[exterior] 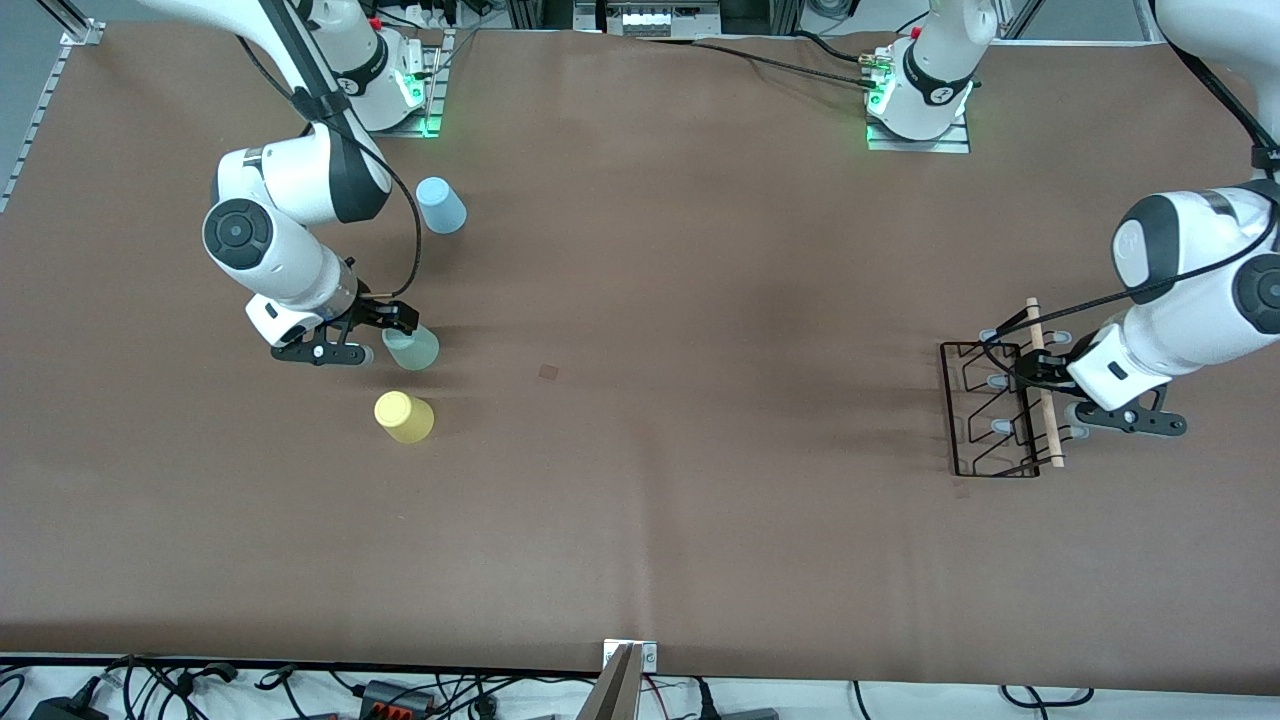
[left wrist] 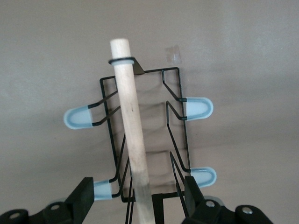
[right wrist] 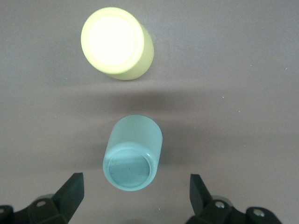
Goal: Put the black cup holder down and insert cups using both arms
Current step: 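Grasp the wooden dowel of the black cup holder with the left gripper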
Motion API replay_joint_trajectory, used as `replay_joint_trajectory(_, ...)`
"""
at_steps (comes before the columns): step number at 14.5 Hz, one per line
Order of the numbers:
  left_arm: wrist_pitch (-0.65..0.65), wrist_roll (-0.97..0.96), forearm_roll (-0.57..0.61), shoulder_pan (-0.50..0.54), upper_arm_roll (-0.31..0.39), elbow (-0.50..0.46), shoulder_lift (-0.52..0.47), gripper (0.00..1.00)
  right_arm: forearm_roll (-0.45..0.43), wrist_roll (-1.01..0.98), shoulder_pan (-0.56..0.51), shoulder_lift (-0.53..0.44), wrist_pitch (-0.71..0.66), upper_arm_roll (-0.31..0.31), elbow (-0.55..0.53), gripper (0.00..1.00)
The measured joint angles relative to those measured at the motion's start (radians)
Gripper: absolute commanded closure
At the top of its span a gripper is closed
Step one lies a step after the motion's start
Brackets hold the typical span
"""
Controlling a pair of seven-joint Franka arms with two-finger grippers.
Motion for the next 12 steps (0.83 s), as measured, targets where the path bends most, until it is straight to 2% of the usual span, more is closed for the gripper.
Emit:
replay_joint_trajectory(2, 0.007, 0.0, 0.0, 0.0, -0.001, -0.021, -0.005, 0.7, 0.0, 0.002, 0.0, 0.001, 0.0, 0.0, 0.0, 0.0)
replay_joint_trajectory(6, -0.004, 0.0, 0.0, 0.0, -0.001, -0.027, -0.009, 0.95, 0.0, 0.007, 0.0, 0.001, -0.001, 0.0, 0.0, 0.0)
replay_joint_trajectory(8, -0.007, -0.001, 0.0, 0.0, -0.001, -0.027, -0.013, 0.98, 0.0, 0.019, 0.0, 0.001, -0.002, 0.0, 0.0, 0.0)
replay_joint_trajectory(12, -0.022, 0.0, 0.0, -0.001, -0.007, -0.011, -0.016, 0.98, 0.0, 0.032, 0.001, 0.001, -0.002, 0.0, 0.0, 0.0)
